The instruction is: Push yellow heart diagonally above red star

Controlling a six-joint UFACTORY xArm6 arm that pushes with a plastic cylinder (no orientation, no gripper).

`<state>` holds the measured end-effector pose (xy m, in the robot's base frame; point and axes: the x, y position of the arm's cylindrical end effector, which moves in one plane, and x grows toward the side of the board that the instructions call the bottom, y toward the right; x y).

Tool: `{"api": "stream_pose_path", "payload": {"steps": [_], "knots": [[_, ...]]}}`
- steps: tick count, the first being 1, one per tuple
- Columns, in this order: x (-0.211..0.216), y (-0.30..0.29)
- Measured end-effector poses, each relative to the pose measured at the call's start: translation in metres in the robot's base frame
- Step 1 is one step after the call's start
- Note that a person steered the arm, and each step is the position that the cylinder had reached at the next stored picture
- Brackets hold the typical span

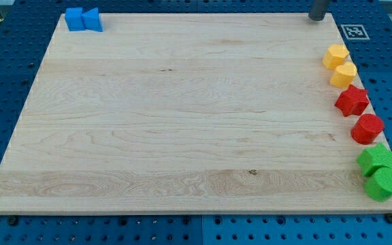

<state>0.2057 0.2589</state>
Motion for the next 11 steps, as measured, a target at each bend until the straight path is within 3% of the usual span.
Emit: {"api": "stream_pose_path", "payload": {"steps": [2,3,6,10,11], "knots": [[0.0,0.007],[0.001,0.041],[0.077,0.086],[0.182,0.084],[0.188,0.054]]}}
